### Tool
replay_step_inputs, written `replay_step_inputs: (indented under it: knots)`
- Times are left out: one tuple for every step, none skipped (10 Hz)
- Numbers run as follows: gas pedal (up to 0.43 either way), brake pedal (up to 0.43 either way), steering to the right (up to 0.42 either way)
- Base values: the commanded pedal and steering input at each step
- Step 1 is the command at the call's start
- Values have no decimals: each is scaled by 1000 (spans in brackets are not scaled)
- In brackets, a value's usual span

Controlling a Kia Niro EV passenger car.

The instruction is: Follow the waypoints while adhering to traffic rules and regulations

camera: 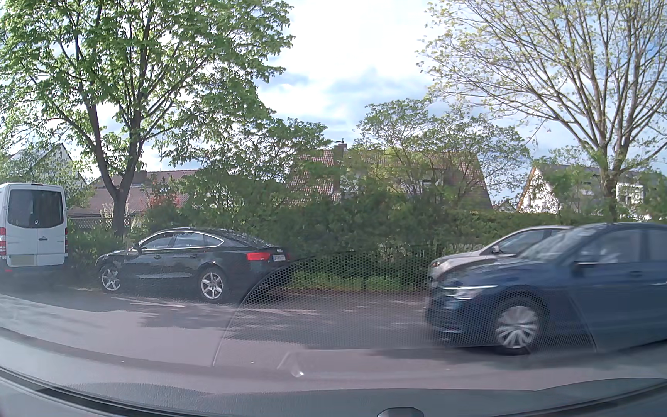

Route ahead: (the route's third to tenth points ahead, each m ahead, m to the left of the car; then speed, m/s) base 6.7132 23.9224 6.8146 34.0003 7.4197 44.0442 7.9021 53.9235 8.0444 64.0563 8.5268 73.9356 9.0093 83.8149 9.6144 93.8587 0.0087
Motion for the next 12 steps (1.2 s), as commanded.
replay_step_inputs:
  knots:
    - [0,384,-110]
    - [0,384,-110]
    - [0,384,-109]
    - [0,378,-106]
    - [0,360,-105]
    - [0,329,-105]
    - [0,232,-105]
    - [0,24,-108]
    - [0,0,-114]
    - [0,0,-132]
    - [0,0,-161]
    - [0,0,-196]
